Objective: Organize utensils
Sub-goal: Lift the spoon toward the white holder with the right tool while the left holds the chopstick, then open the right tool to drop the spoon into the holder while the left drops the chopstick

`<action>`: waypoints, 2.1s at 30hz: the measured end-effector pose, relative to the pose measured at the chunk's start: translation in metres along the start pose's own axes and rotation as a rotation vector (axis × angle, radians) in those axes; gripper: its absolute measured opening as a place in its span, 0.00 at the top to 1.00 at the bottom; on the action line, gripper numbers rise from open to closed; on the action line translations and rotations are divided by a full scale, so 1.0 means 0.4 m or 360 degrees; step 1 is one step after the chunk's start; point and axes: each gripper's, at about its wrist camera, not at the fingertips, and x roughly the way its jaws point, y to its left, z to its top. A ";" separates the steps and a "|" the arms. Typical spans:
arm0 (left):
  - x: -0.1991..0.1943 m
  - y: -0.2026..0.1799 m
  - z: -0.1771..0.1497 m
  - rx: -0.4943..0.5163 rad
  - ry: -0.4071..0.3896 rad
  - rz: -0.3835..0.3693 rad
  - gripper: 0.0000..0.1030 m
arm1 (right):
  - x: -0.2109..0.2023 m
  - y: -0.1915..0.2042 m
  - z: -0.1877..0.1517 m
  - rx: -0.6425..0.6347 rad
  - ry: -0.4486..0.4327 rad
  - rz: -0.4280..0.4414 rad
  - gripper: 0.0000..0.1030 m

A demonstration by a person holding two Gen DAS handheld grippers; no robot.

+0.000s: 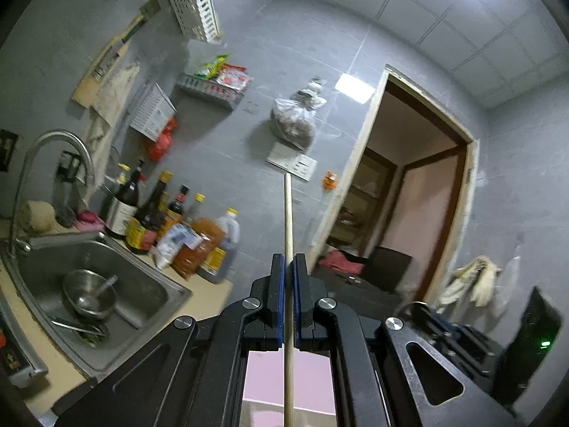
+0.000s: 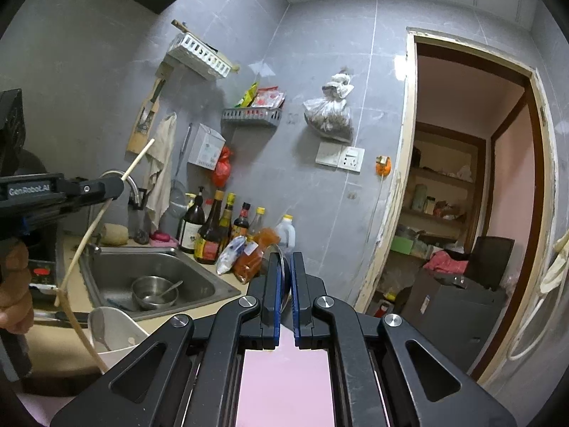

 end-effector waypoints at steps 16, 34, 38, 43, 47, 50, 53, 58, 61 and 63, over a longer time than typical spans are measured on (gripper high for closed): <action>0.074 0.030 -0.171 0.0155 0.0024 0.0239 0.98 | 0.041 0.083 -0.077 -0.0077 0.0123 -0.0082 0.97; 0.074 0.052 -0.230 0.0060 0.0612 0.0015 0.97 | 0.032 0.097 -0.125 0.0254 0.0295 0.0149 0.90; 0.061 0.051 -0.228 0.0024 0.0659 -0.0015 0.96 | 0.025 0.093 -0.135 0.0335 0.0341 0.0240 0.89; 0.032 0.041 -0.212 0.0017 0.0647 -0.0038 0.85 | 0.013 0.077 -0.135 0.0437 0.0353 0.0298 0.82; -0.001 0.031 -0.194 -0.0006 0.0611 -0.0050 0.72 | -0.016 0.055 -0.114 0.0487 0.0307 0.0282 0.76; -0.031 0.014 -0.181 0.0015 0.0555 -0.0015 0.58 | -0.047 0.031 -0.099 0.0528 0.0261 0.0240 0.56; -0.074 -0.006 -0.168 0.0010 0.0470 0.0001 0.43 | -0.094 0.004 -0.088 0.0559 0.0193 0.0166 0.37; -0.139 -0.072 -0.143 0.0092 0.0348 0.0047 0.14 | -0.177 -0.042 -0.072 0.0566 0.0088 0.0040 0.14; -0.165 -0.123 -0.137 0.0161 0.0306 0.0056 0.04 | -0.238 -0.067 -0.068 0.0547 0.0027 -0.0051 0.00; -0.180 -0.159 -0.140 0.0219 0.0291 0.0057 0.03 | -0.284 -0.086 -0.066 0.0519 0.0001 -0.0106 0.00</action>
